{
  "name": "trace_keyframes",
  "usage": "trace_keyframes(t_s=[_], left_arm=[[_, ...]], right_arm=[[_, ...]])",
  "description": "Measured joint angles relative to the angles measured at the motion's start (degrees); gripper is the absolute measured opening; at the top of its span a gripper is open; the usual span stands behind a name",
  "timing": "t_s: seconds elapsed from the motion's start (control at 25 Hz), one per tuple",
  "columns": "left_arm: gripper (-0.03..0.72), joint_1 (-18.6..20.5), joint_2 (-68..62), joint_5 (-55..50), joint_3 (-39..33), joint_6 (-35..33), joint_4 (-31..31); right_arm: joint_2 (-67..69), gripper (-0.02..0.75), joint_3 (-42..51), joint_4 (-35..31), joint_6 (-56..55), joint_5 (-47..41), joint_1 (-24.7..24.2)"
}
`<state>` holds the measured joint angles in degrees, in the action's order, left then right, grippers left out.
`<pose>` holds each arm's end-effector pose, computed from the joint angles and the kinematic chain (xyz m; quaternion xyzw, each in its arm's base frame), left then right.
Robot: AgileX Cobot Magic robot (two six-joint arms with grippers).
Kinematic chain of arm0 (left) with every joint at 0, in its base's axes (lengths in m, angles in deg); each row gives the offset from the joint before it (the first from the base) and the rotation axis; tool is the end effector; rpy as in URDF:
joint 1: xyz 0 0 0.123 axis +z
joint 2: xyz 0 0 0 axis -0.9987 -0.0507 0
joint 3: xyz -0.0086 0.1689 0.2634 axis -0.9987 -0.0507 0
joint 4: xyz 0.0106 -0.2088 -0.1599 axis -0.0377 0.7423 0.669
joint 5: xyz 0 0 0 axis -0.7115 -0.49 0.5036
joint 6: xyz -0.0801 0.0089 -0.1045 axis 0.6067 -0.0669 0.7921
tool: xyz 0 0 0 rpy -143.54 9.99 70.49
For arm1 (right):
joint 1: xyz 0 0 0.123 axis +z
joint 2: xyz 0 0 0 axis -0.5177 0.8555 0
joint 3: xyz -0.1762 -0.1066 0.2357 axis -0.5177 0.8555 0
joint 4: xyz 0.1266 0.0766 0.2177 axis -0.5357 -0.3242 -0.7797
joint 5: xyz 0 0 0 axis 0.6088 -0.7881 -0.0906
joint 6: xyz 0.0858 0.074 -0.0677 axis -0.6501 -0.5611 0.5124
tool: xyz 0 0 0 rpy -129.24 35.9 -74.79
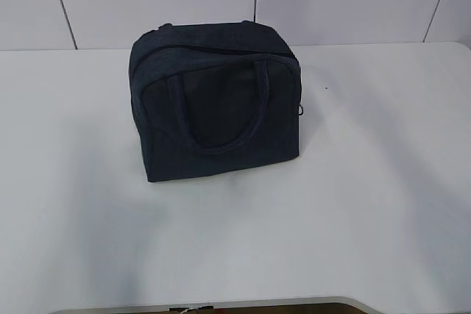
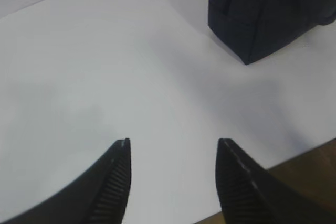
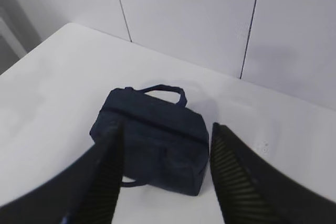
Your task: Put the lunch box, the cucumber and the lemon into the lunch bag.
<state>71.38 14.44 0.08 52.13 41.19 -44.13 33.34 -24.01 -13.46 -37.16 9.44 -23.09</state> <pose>0.1011 -0.0253 0.3827 0.1983 0.8771 -0.0100 0.4374 0.2367 0.0809 0.5623 -0.2172 0.8283 0.1515 0.4938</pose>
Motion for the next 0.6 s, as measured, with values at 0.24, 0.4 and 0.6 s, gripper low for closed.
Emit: trace_keyframes(t_s=[0.24,0.4,0.6], left_arm=[[0.378,0.0,7.2,2.1,-7.3,0.1,3.9],[0.378,0.0,10.9,3.0,-10.3,0.1,5.3],[0.378,0.0,14.6,3.0,-11.1,0.1,6.4]], right_arm=[[-7.4,0.429,13.5,0.6,0.0,0.0,0.0],[-13.2,0.429,22.1,2.8,-0.1,0.0,0.0],[-20.0,0.429,32.7,7.3,-0.1,0.0,0.0]])
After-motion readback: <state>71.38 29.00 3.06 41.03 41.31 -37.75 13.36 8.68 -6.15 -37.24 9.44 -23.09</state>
